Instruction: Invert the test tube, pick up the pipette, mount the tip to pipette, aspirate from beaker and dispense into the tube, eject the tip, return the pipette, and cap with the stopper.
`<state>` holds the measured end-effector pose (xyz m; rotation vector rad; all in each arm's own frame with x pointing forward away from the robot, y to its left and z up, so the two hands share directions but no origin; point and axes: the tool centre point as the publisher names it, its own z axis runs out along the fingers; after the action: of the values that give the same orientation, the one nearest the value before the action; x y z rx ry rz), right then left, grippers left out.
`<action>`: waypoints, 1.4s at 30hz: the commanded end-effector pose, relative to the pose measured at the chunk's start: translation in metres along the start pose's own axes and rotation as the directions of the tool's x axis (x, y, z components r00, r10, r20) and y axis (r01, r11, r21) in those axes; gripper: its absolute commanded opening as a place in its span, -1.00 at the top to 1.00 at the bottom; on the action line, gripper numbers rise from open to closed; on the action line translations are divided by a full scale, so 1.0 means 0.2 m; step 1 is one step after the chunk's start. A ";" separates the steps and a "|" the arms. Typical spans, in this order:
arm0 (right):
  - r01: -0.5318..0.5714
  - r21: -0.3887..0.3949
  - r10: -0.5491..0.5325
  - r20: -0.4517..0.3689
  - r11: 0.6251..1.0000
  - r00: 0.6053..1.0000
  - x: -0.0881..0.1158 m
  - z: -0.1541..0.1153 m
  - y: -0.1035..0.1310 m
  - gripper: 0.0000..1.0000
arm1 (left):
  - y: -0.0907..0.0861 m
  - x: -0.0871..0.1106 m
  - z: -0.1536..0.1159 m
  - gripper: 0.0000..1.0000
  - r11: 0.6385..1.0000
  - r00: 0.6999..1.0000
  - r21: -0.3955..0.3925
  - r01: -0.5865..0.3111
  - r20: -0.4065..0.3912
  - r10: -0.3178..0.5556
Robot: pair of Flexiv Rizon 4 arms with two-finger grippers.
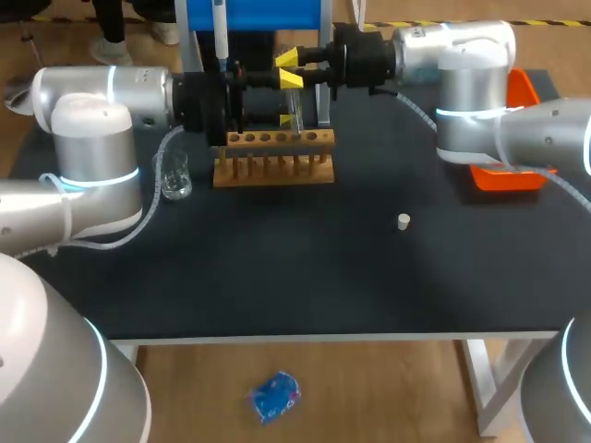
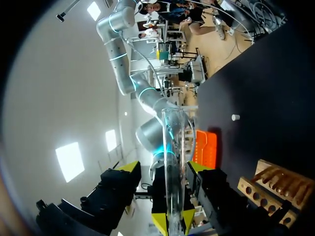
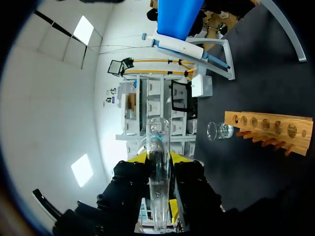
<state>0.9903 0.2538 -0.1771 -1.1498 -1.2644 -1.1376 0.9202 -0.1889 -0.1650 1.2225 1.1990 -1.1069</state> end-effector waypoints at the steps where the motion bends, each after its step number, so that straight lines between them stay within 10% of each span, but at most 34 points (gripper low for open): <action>1: 0.000 0.000 0.000 0.001 1.000 1.000 0.00 0.00 0.00 1.00 | -0.01 -0.01 0.00 0.00 1.000 1.000 -0.002 -0.002 -0.005 0.002; 12: 0.000 0.000 0.000 0.001 1.000 1.000 0.00 0.00 0.00 1.00 | -0.03 -0.01 0.00 0.37 1.000 1.000 0.000 0.007 -0.017 -0.007; 15: 0.000 0.000 0.000 0.001 1.000 1.000 0.00 0.00 0.00 1.00 | -0.03 -0.01 -0.01 1.00 1.000 1.000 0.003 0.008 -0.017 -0.008; 33: 0.000 0.000 0.000 0.001 1.000 1.000 0.00 0.00 0.00 1.00 | -0.04 -0.01 -0.01 1.00 1.000 1.000 0.006 0.010 -0.015 -0.010; 34: 0.000 0.000 0.000 0.001 1.000 1.000 0.00 0.00 0.00 0.85 | -0.04 -0.01 -0.01 1.00 1.000 1.000 0.006 0.010 -0.015 -0.010; 35: 0.000 0.000 0.000 0.001 1.000 1.000 0.00 0.00 0.00 -1.00 | -0.04 -0.01 -0.01 1.00 1.000 1.000 0.006 0.010 -0.015 -0.010; 42: 0.000 0.000 0.000 0.001 1.000 1.000 0.00 0.00 0.00 -1.00 | -0.04 -0.01 -0.01 1.00 1.000 1.000 0.006 0.010 -0.015 -0.010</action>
<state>0.9894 0.2533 -0.1762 -1.1531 -1.2644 -1.1376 0.9144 -0.1883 -0.1650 1.2320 1.2123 -1.1143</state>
